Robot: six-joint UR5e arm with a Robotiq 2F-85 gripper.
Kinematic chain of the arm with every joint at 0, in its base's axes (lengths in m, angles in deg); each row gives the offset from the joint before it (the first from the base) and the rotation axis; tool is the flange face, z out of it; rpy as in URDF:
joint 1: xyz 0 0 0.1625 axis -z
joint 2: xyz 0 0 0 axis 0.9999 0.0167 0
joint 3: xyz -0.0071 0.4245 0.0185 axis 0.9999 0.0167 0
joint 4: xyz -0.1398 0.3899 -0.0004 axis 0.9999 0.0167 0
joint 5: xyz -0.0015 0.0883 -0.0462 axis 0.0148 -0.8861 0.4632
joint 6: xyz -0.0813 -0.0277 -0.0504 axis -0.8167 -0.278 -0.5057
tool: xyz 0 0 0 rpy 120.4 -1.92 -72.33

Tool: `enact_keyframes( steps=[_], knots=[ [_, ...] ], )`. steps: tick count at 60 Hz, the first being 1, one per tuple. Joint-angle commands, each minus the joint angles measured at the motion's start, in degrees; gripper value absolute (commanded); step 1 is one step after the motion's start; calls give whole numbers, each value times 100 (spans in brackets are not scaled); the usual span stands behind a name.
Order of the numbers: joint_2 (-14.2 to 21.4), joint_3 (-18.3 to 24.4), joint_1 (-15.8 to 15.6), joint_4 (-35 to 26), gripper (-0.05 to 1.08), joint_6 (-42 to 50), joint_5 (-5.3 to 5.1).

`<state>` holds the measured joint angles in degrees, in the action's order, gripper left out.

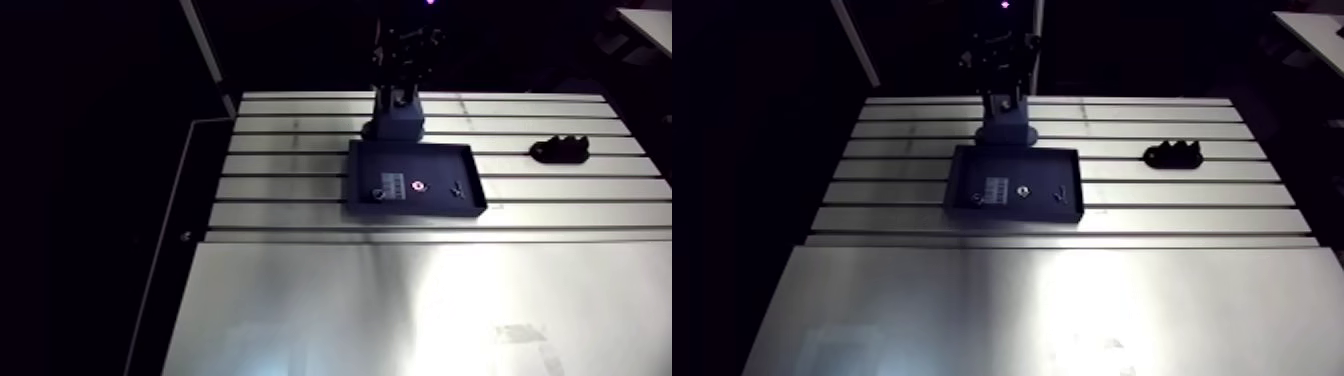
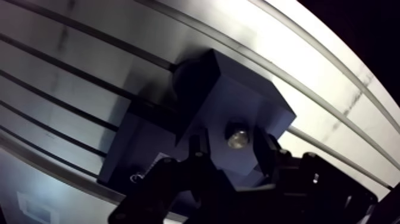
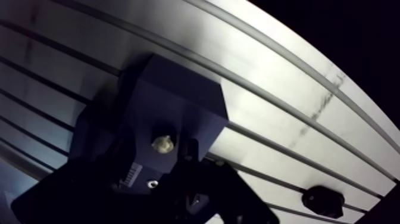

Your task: Pick up the M10 bolt and insert it into the hex recess until seated.

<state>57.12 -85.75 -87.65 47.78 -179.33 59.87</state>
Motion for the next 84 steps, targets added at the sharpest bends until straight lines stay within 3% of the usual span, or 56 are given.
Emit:
enact_keyframes(
  steps=[1,84],
  knots=[
    [0,20,1,10,49,0,3],
    [0,38,37,10,59,0,3]
  ],
)
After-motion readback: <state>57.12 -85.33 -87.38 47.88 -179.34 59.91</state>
